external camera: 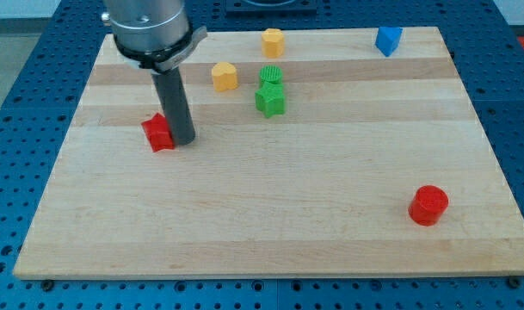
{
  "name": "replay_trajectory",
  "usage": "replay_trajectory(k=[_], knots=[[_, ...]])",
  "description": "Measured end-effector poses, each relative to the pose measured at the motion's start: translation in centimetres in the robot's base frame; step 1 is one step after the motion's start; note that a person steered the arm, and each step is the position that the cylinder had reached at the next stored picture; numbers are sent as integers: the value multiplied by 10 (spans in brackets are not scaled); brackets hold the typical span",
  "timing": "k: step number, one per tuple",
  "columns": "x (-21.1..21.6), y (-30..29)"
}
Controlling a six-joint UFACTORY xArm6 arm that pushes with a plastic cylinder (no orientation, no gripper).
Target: Move the red star to the left center
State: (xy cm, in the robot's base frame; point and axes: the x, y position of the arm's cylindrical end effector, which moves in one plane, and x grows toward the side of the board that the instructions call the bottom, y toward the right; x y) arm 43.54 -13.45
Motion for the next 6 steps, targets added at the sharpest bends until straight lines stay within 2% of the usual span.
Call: replay_trajectory(k=[4,6], knots=[[26,-66],[24,-72]])
